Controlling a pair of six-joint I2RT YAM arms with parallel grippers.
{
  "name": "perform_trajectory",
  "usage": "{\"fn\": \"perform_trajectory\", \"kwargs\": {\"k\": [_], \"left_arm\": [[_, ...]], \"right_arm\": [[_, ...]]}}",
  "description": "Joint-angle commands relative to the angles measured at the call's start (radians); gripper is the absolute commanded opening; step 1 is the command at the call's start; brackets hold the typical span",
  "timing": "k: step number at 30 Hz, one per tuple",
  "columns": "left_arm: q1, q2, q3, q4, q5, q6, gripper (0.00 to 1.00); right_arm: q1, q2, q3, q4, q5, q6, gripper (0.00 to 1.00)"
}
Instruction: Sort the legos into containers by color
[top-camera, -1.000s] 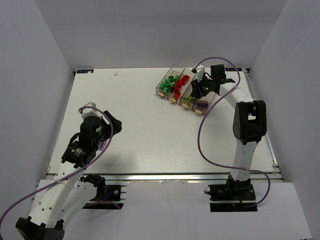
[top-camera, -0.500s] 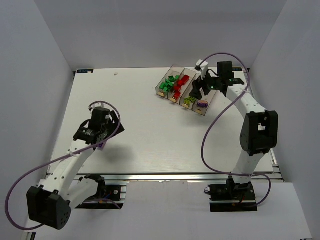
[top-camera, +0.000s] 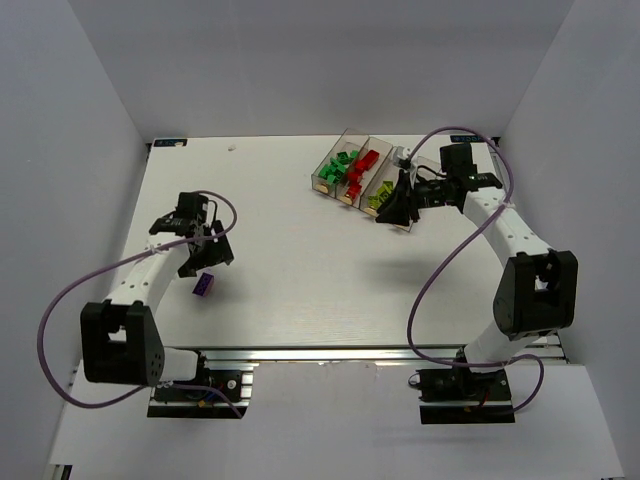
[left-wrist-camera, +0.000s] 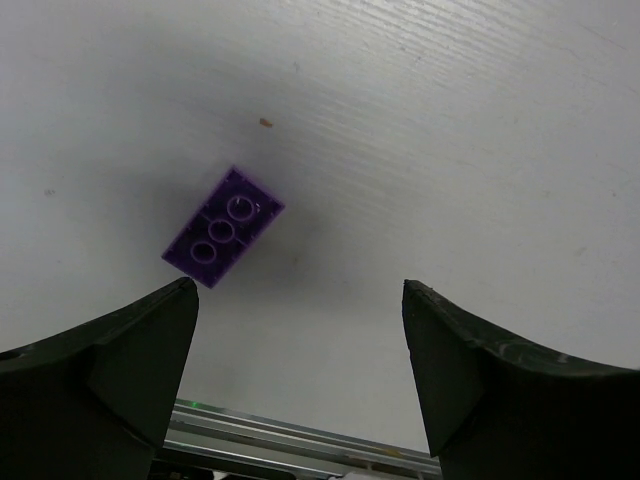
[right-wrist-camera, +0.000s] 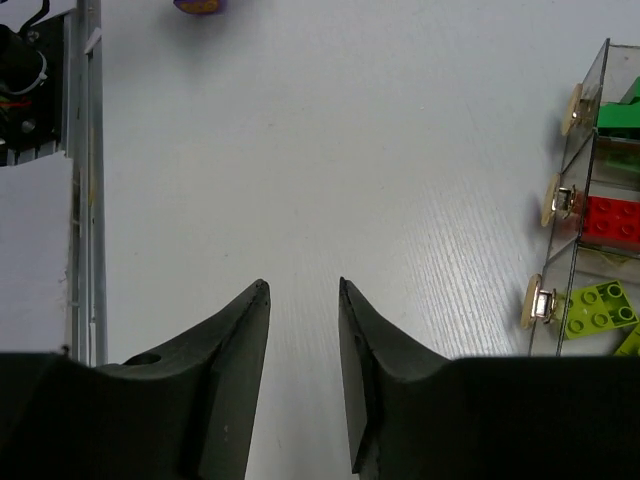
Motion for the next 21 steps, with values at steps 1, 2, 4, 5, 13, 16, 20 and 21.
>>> {"fn": "perform_trajectory", "kwargs": {"k": [1, 2, 4, 5, 13, 16, 20, 21], "left_arm": [[0.009, 0.061, 0.08, -0.039, -0.031, 0.104, 0.93], [0.014, 0.096, 0.09, -0.051, -0.06, 0.127, 0.93], [0.014, 0.117, 0.108, -0.054, -0.071, 0.15, 0.93], [0.017, 0.142, 0.111, -0.057, -0.085, 0.169, 0.93], [0.015, 0.259, 0.062, -0.01, -0.076, 0.203, 0.91], [0.017, 0.3, 0.05, 0.019, -0.067, 0.209, 0.9], [0.021, 0.366, 0.064, 0.044, -0.068, 0.223, 0.9], [0.023, 0.381, 0.076, 0.047, -0.068, 0.223, 0.89]], "right_arm": [[0.0, -0.059, -0.015, -0.008, -0.045, -0.024, 0.4], [-0.002, -0.066, -0.021, -0.005, -0.045, -0.022, 0.41], [0.0, -0.071, -0.032, 0.003, -0.045, -0.013, 0.41], [-0.002, -0.074, -0.035, 0.009, -0.045, -0.01, 0.41], [-0.004, -0.066, -0.033, 0.046, -0.05, 0.056, 0.42], [-0.007, -0.068, -0.04, 0.057, -0.05, 0.067, 0.42], [-0.011, -0.079, -0.055, 0.064, -0.053, 0.07, 0.42], [-0.013, -0.082, -0.059, 0.066, -0.053, 0.07, 0.42]]}}
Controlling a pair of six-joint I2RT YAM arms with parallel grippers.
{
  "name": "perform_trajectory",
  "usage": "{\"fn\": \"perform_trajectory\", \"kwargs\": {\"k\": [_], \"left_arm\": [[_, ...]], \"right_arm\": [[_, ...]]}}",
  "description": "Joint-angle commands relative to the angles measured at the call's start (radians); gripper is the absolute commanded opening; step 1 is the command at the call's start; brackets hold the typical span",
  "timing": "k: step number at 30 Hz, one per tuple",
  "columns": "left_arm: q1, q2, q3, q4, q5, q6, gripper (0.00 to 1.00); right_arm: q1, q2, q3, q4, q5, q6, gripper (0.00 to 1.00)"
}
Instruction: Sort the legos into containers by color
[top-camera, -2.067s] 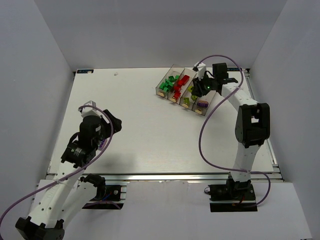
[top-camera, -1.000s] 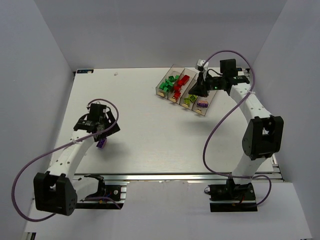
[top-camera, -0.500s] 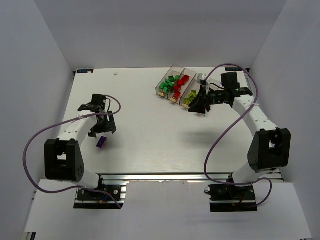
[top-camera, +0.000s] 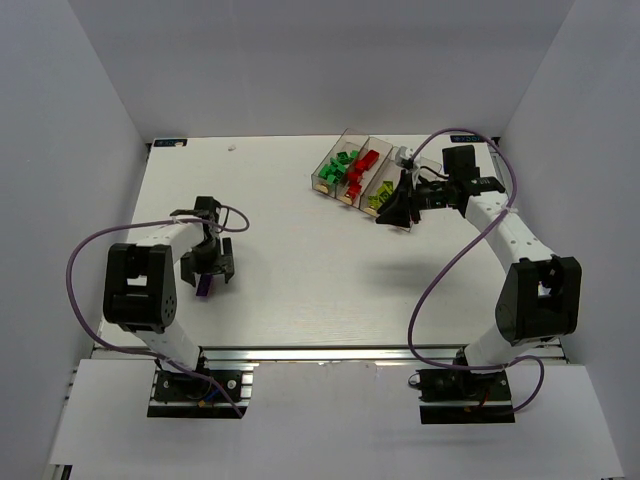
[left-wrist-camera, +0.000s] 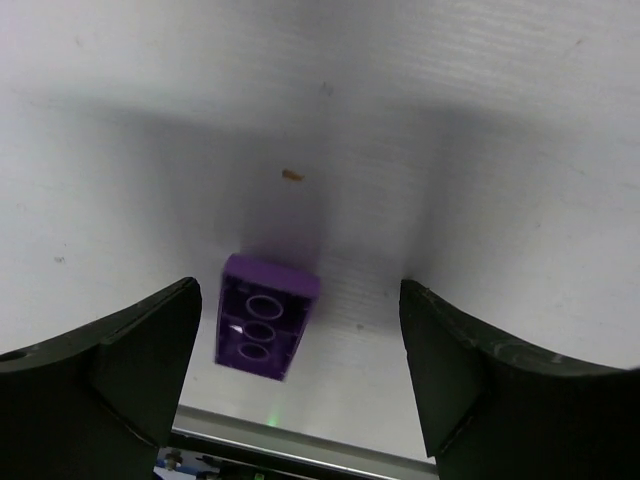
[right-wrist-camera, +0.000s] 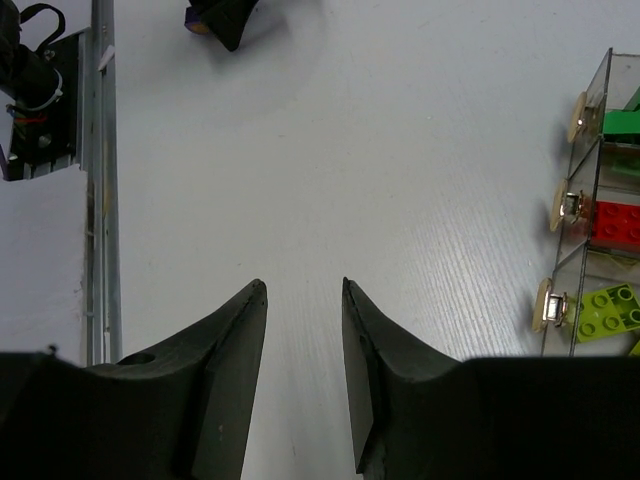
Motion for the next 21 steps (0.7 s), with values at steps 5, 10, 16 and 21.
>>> {"fn": "perform_trajectory", "kwargs": {"k": [5, 10, 16, 21], "left_arm": [[0.022, 0.073, 0.024, 0.046, 0.022, 0.017, 0.79], [0.023, 0.05, -0.025, 0.056, 0.06, -0.021, 0.69], [0.023, 0.013, -0.051, 0.069, 0.117, -0.078, 0.51], [0.023, -0.019, -0.065, 0.107, 0.276, -0.118, 0.2]], "right_arm": [[-0.035, -0.05, -0.039, 0.027, -0.041, 0.01, 0.42], [-0.059, -0.065, -0.067, 0.037, -0.05, 0.011, 0.42], [-0.073, -0.067, -0.067, 0.056, -0.061, 0.026, 0.42], [-0.073, -0.074, -0.069, 0.08, -0.039, 0.075, 0.4]]}}
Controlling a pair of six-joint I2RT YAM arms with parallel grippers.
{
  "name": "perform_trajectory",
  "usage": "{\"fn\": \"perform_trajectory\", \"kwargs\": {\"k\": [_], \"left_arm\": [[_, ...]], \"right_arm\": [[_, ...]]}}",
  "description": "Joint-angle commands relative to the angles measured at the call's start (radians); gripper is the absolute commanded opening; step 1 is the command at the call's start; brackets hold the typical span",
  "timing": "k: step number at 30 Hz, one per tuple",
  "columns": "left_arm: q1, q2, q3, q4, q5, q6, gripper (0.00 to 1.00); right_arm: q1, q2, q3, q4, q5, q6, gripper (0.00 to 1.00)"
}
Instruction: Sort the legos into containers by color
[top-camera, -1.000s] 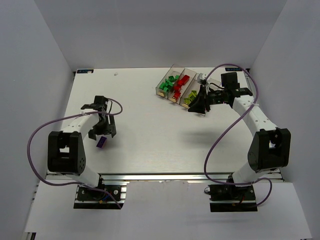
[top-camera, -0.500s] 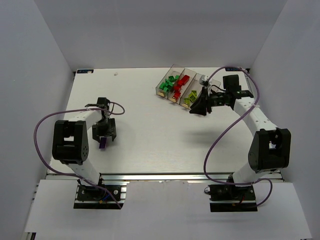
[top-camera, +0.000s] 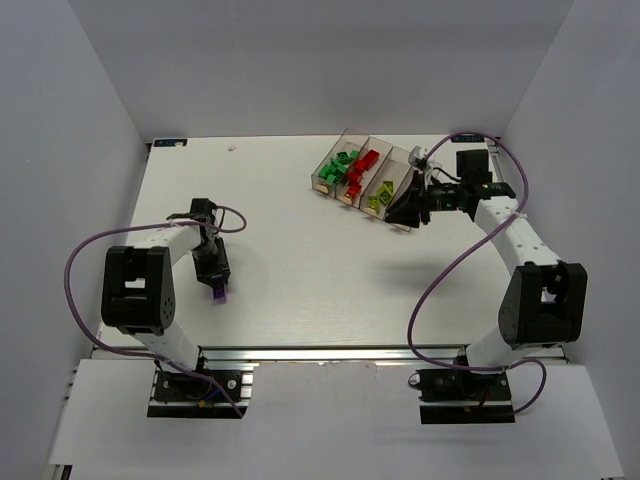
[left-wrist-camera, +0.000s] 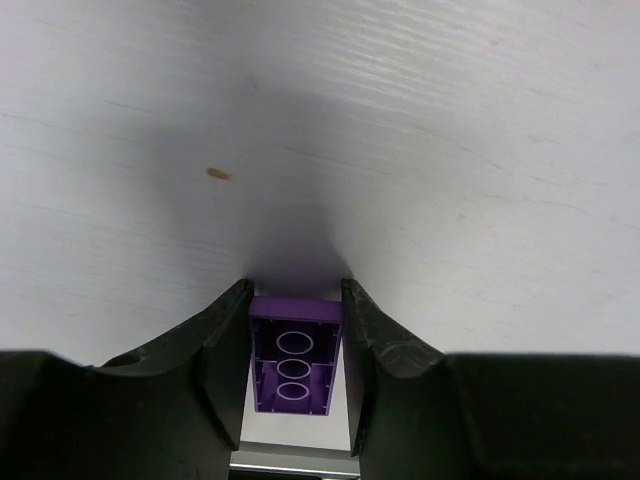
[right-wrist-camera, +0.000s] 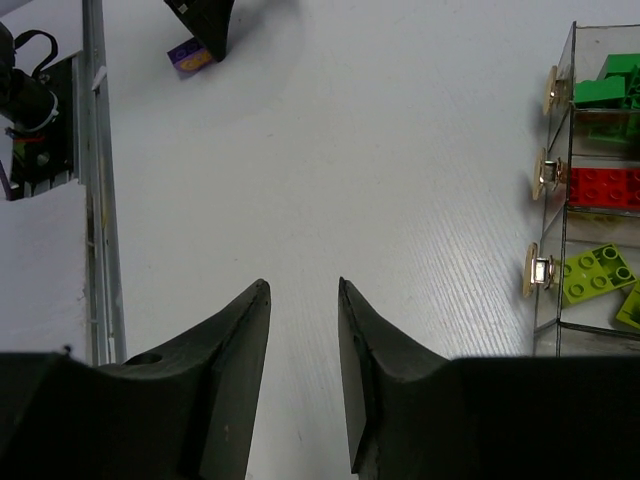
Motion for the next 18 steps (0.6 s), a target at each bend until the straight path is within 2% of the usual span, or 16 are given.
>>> {"fn": "perform_trajectory", "kwargs": {"k": [1, 5, 6, 8, 10, 13, 16, 18], "left_arm": [[0.002, -0.041, -0.048, 0.08, 0.158, -0.054, 0.16], [-0.059, -0.118, -0.067, 0.175, 0.327, -0.094, 0.1], [-0.081, -0.132, -0.067, 0.201, 0.362, -0.109, 0.09], [-0.162, -0.16, -0.061, 0.31, 0.439, -0.174, 0.08], [-0.254, -0.154, -0.021, 0.41, 0.471, -0.244, 0.08], [-0.334, -0.094, 0.037, 0.566, 0.497, -0.342, 0.07], [-0.459, 0.021, 0.196, 0.724, 0.527, -0.402, 0.07], [-0.501, 0.101, 0.293, 0.789, 0.534, -0.413, 0.07]], "right_arm": [[-0.003, -0.041, -0.009, 0.06, -0.002, 0.058, 0.39], [-0.003, -0.072, -0.016, 0.08, 0.07, 0.078, 0.31], [-0.005, -0.081, -0.022, 0.095, 0.083, 0.1, 0.28], [-0.014, -0.111, -0.033, 0.159, 0.132, 0.135, 0.12], [-0.032, -0.142, -0.056, 0.201, 0.151, 0.187, 0.06], [-0.063, -0.173, -0.081, 0.274, 0.186, 0.25, 0.02], [-0.109, -0.213, -0.094, 0.314, 0.22, 0.299, 0.0], [-0.143, -0.23, -0.107, 0.337, 0.232, 0.331, 0.0]]}}
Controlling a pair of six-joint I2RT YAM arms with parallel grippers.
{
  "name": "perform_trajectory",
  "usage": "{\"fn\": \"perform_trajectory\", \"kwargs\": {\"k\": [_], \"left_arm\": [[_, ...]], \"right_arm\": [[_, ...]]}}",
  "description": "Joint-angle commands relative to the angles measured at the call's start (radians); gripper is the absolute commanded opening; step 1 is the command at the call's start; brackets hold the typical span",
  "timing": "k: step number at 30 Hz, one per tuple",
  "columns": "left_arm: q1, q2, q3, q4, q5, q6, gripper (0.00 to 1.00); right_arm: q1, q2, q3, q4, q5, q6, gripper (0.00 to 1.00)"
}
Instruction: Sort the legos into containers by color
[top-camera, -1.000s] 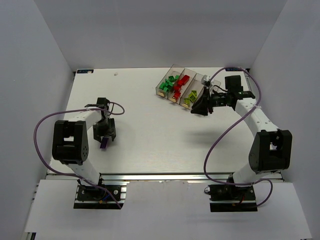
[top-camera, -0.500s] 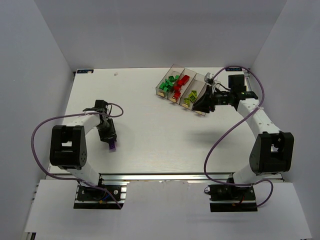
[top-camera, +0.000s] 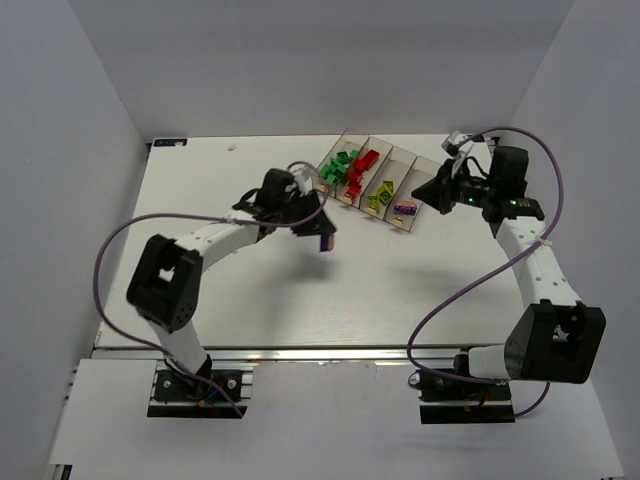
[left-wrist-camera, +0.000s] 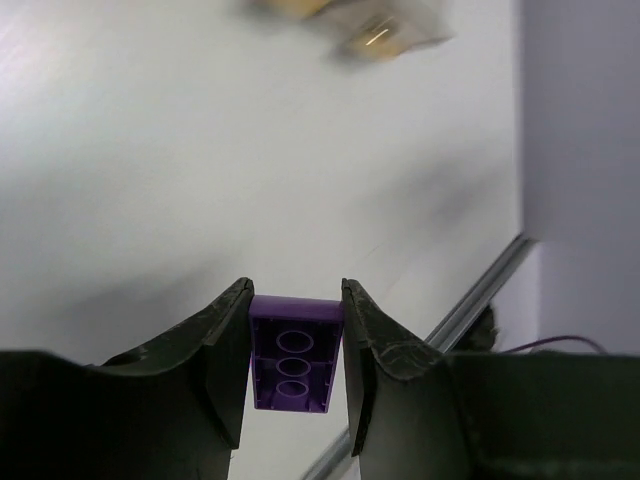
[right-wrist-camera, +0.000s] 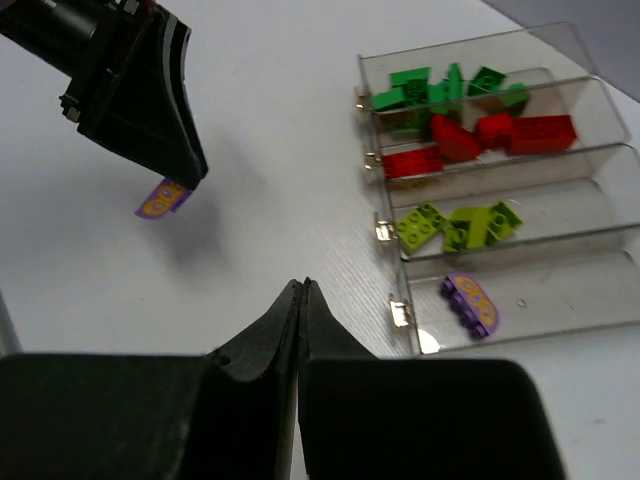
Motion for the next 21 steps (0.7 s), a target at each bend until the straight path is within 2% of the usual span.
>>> {"fn": "perform_trajectory", "kwargs": {"k": [1, 2, 5, 6, 7, 12, 16, 21], "left_arm": [[-0.076, 0.155, 0.186, 0.266, 0.059, -0.074, 0.07], [-0.111, 0.201, 0.305, 0.28, 0.057, -0.068, 0.07], [-0.154, 0.388, 0.483, 0.323, 0.054, -0.062, 0.06], [-0.161, 0.434, 0.598, 0.33, 0.045, -0.066, 0.06], [-0.173, 0.518, 0.654, 0.353, 0.036, -0.077, 0.06], [-0.202, 0.721, 0.947, 0.451, -0.009, -0.103, 0.05], [-0.231, 0.826, 1.074, 0.462, -0.093, -0.067, 0.07], [-0.247, 0.852, 1.085, 0.419, -0.223, -0.01, 0.12]], "right_arm": [[-0.068, -0.053, -0.029, 0.115, 0.041, 0.101, 0.0], [-0.079, -0.062, -0.034, 0.122, 0.05, 0.123, 0.0], [-0.114, -0.093, -0.051, 0.112, 0.044, 0.119, 0.0], [-0.123, -0.102, -0.057, 0.109, 0.041, 0.115, 0.0], [-0.135, -0.121, -0.062, 0.103, 0.038, 0.111, 0.0], [-0.172, -0.168, -0.098, 0.099, 0.023, 0.1, 0.0], [-0.197, -0.19, -0.115, 0.092, 0.005, 0.102, 0.0], [-0.217, -0.205, -0.141, 0.092, -0.011, 0.106, 0.0]]}}
